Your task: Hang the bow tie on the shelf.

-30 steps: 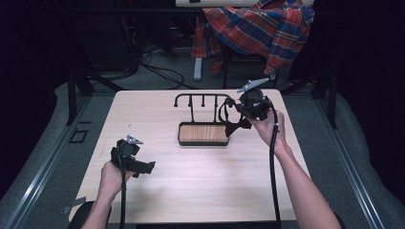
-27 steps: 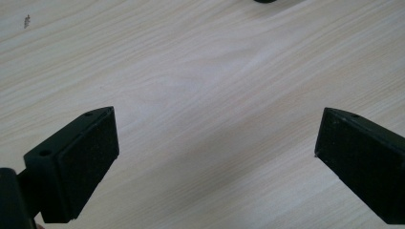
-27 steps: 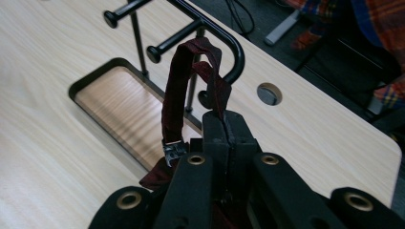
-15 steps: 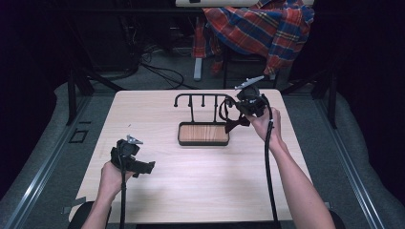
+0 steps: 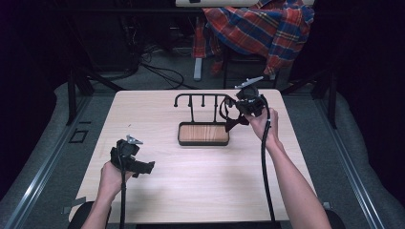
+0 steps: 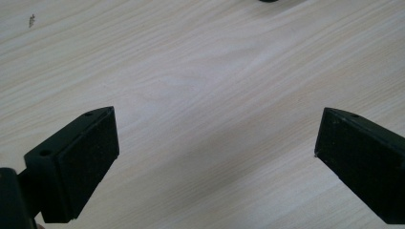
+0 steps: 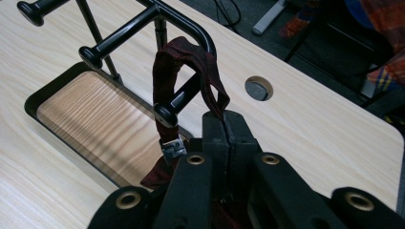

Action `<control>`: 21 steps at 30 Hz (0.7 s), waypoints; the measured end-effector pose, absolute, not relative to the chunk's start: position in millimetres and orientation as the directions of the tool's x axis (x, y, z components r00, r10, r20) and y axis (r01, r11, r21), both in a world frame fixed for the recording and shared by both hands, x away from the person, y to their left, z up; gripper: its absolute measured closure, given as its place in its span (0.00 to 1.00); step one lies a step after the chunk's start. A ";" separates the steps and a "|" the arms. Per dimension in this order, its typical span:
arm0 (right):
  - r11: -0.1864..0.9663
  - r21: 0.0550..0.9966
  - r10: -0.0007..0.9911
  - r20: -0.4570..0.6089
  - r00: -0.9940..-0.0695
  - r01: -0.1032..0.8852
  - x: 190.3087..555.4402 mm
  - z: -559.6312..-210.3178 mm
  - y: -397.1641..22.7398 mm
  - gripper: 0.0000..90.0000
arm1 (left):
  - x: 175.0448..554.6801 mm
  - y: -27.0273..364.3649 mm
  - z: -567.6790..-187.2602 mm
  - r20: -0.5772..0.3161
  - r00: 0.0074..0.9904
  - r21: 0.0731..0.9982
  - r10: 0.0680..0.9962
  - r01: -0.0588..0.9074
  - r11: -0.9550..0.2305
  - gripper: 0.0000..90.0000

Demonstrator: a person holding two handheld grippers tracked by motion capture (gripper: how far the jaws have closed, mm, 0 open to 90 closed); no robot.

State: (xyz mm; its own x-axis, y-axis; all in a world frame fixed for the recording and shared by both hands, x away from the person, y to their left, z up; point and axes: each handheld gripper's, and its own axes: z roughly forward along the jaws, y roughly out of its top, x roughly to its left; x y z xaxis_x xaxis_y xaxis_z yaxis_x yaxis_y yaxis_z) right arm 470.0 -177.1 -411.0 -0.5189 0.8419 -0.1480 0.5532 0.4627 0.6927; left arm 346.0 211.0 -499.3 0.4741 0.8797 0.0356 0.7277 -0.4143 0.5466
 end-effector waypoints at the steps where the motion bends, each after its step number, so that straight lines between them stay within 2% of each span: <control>1: 0.459 0.694 0.843 -0.142 -0.519 0.555 470.5 -412.0 -177.0 0.99 | 346.0 211.1 -499.3 0.036 0.474 0.547 0.880 0.727 -0.415 0.01; 21: 0.400 0.685 0.853 -0.036 -0.520 0.609 477.4 -427.7 -183.8 0.98 | 345.5 210.3 -499.4 0.047 0.476 0.543 0.878 0.726 -0.422 0.01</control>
State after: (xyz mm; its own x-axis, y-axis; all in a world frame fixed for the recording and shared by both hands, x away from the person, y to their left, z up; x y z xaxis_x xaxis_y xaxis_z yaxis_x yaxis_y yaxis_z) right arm 477.4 -183.8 -427.7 -0.5200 0.8534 -0.0358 0.6094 0.4000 0.6845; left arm 345.5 210.3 -499.4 0.4756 0.8784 0.0469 0.7257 -0.4220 0.5434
